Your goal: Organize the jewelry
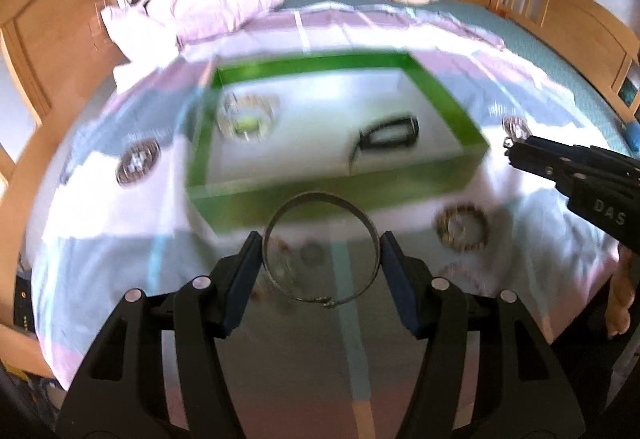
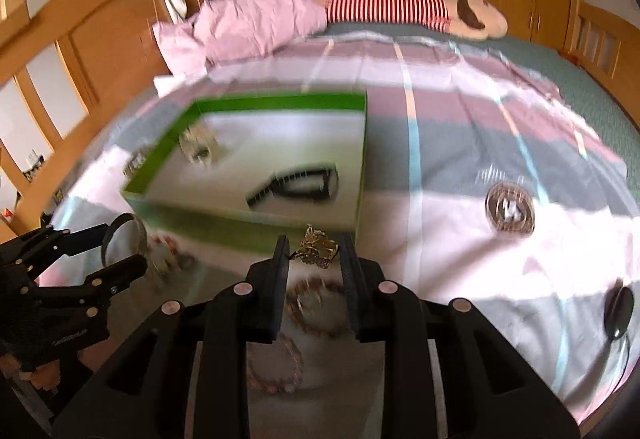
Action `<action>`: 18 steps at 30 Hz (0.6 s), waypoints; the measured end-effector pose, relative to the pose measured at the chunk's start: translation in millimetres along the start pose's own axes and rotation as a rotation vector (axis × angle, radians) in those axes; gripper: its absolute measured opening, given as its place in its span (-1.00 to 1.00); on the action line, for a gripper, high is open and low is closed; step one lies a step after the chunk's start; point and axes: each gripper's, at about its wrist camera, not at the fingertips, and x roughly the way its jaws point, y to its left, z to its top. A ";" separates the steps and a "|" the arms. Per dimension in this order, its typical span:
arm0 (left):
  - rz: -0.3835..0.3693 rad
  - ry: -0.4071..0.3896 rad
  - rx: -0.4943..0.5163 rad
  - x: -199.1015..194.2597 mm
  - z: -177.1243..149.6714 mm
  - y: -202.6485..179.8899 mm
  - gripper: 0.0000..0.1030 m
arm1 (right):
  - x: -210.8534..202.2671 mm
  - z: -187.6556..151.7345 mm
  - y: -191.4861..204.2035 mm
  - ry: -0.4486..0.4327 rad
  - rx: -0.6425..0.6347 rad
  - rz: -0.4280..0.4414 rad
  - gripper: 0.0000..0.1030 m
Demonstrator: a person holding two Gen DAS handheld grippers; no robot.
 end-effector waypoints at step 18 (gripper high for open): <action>0.049 0.016 -0.040 73.2 87.3 53.0 0.17 | 105.9 59.1 41.2 0.101 -0.043 -0.041 -0.49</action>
